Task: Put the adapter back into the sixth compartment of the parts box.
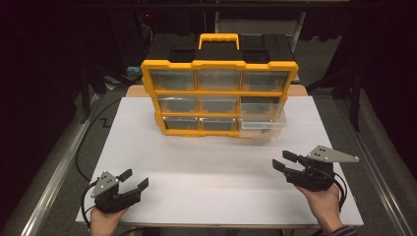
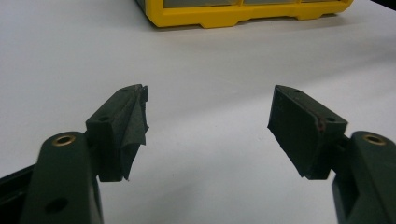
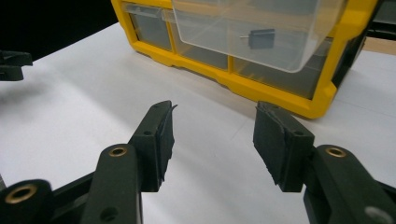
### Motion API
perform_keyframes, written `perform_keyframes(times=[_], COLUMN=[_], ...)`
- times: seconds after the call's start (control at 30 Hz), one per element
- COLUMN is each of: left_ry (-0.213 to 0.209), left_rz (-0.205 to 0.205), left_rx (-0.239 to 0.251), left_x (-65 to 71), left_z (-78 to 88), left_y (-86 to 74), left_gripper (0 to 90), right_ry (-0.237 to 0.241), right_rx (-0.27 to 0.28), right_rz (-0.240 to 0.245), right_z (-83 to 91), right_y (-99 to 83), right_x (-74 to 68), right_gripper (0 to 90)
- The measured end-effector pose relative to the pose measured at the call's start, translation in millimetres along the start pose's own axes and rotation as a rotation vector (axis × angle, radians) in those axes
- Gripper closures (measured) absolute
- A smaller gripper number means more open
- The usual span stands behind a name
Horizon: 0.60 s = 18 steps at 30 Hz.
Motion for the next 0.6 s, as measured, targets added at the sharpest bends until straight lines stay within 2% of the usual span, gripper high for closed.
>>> perform_keyframes(times=[0.3, 0.6], left_ry=[0.001, 0.003], left_rz=[0.0, 0.003], left_rx=[0.0, 0.001], left_x=[0.0, -0.1], left_z=[0.0, 0.2], left_y=[0.0, 0.0], left_gripper=[28.8, 28.8], right_ry=[-0.037, -0.057], right_rx=[0.03, 0.039], right_rz=[-0.023, -0.035], right_z=[8.9, 12.6], right_y=[-8.0, -17.9], right_x=[12.0, 18.2], right_gripper=[45.3, 43.4])
Point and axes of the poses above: each handheld gripper's, and its own axes: z roughly backward along the jaws, y roughly out of its top, x roughly to its right, the point moved 5 cm from there along -z, roughly forward along the jaws, and after that the axes turned 6 degrees about -y, right-handed, at the moved point
